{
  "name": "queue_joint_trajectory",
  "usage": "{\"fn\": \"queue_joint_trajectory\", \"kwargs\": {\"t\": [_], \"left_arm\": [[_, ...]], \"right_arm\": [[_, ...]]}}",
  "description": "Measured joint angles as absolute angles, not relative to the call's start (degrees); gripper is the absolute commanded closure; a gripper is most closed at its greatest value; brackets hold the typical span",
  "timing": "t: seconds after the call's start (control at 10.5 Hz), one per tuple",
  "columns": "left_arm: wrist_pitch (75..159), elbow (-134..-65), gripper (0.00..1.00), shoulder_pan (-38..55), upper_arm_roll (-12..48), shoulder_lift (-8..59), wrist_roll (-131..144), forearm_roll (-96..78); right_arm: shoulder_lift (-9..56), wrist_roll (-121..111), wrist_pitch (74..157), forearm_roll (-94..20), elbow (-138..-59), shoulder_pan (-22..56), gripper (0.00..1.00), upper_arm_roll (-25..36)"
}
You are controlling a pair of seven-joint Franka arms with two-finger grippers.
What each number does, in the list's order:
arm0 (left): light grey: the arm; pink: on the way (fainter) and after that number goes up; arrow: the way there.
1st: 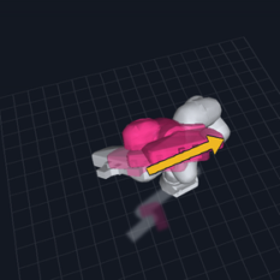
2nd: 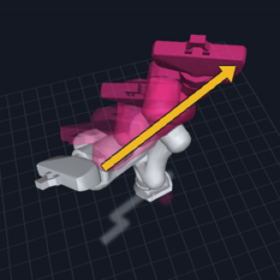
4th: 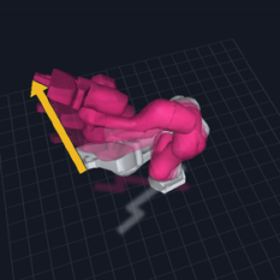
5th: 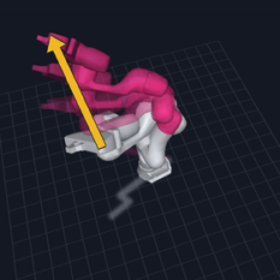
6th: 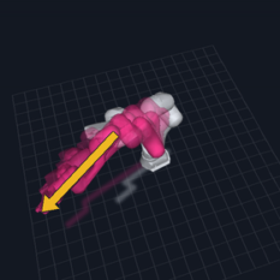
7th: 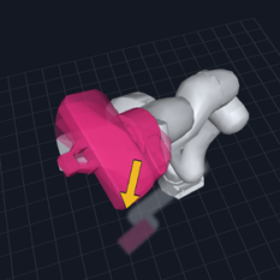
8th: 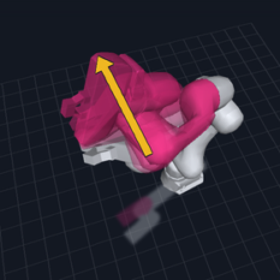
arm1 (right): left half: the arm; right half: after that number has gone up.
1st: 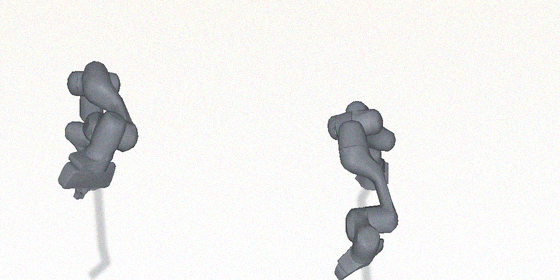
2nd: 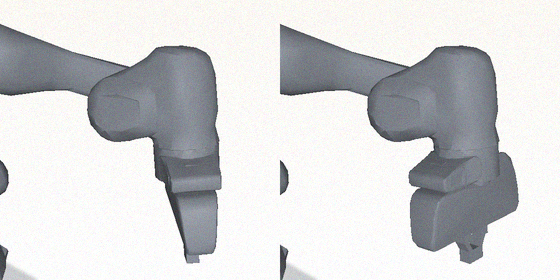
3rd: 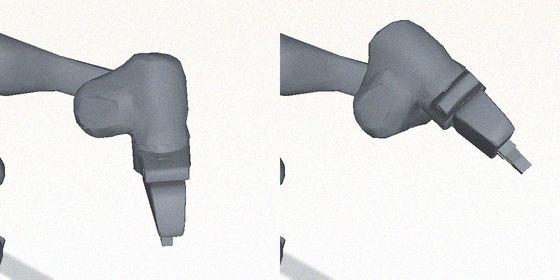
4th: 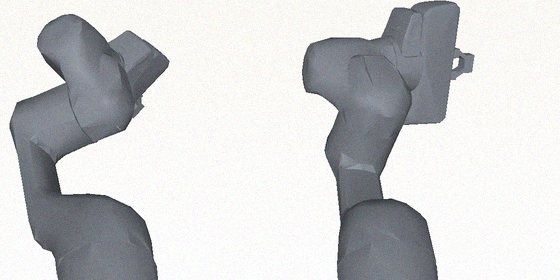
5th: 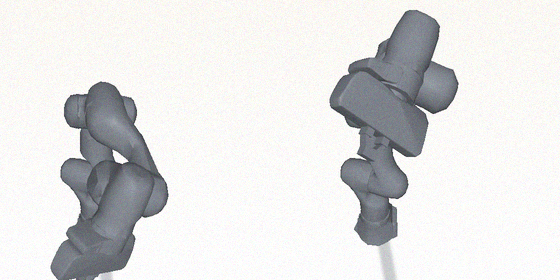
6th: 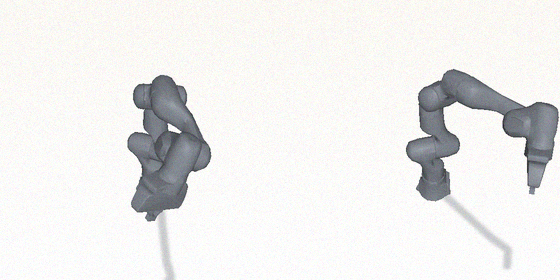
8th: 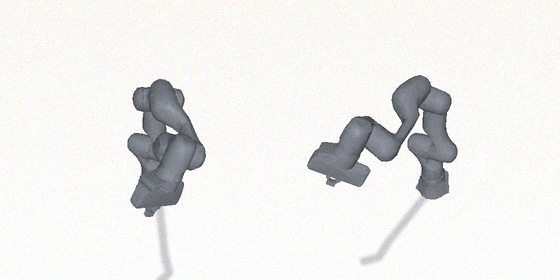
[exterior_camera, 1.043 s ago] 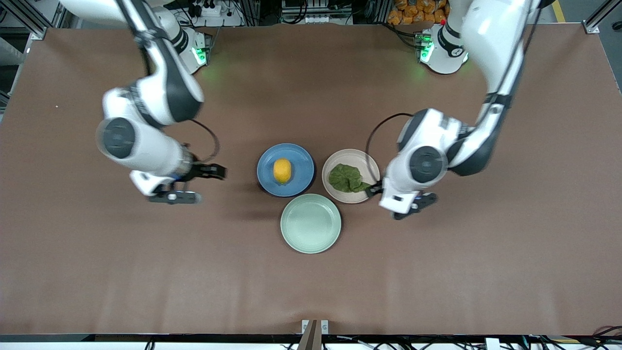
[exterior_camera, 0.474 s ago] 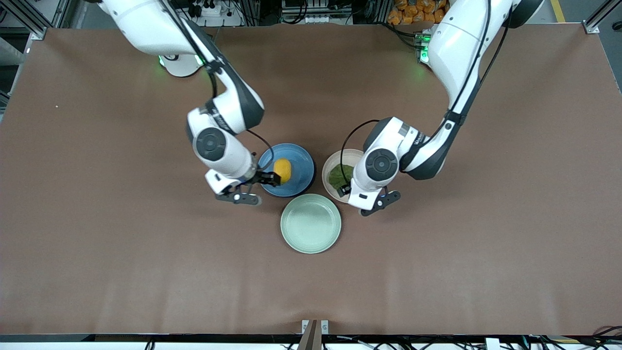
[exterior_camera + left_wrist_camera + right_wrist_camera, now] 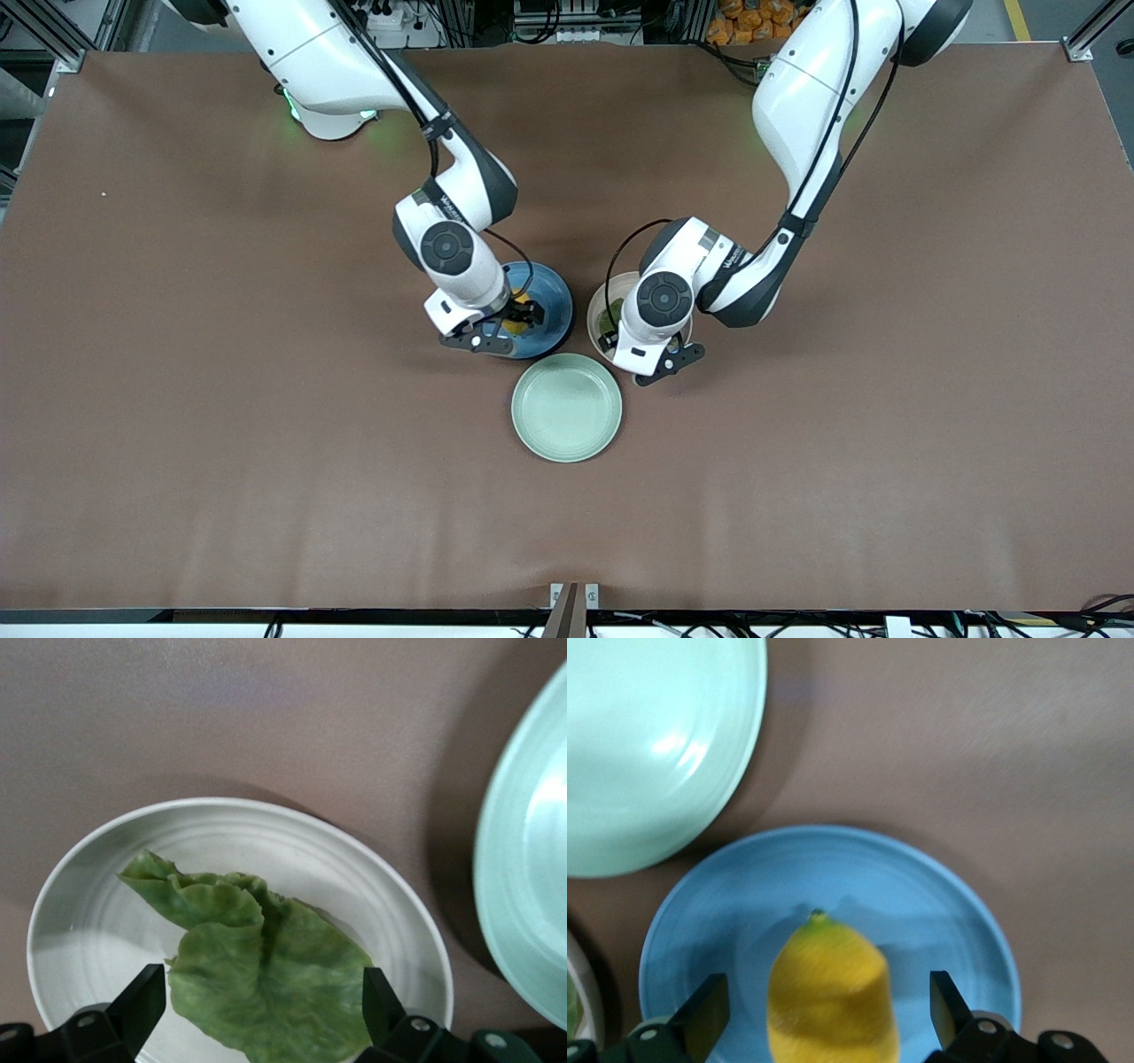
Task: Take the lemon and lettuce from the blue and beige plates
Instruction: 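Close the right gripper on the lemon while the left gripper grips the lettuce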
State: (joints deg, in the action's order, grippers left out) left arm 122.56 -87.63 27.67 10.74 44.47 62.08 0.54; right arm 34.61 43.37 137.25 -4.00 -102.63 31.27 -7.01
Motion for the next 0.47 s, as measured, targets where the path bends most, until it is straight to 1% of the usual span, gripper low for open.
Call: {"fn": "queue_joint_trajectory", "kwargs": {"t": [0.19, 0.28, 0.38, 0.47], "left_arm": [[122.57, -87.63, 0.34, 27.69, 10.57, 44.87, 62.08, 0.89], [122.57, -87.63, 0.46, 27.71, 10.55, 45.04, 62.08, 1.16], [122.57, -87.63, 0.54, 27.72, 10.55, 45.12, 62.08, 1.32], [122.57, -87.63, 0.62, 27.74, 10.54, 45.13, 62.08, 1.39]], "right_arm": [[35.24, 46.26, 137.39, -1.14, -102.7, 31.76, 0.0, -7.88], [35.65, 47.75, 137.41, 0.62, -102.83, 31.94, 0.07, -8.21], [36.12, 48.27, 137.43, 1.76, -102.96, 32.01, 0.21, -8.34], [36.61, 48.39, 137.47, 2.45, -103.04, 32.02, 0.41, -8.4]]}}
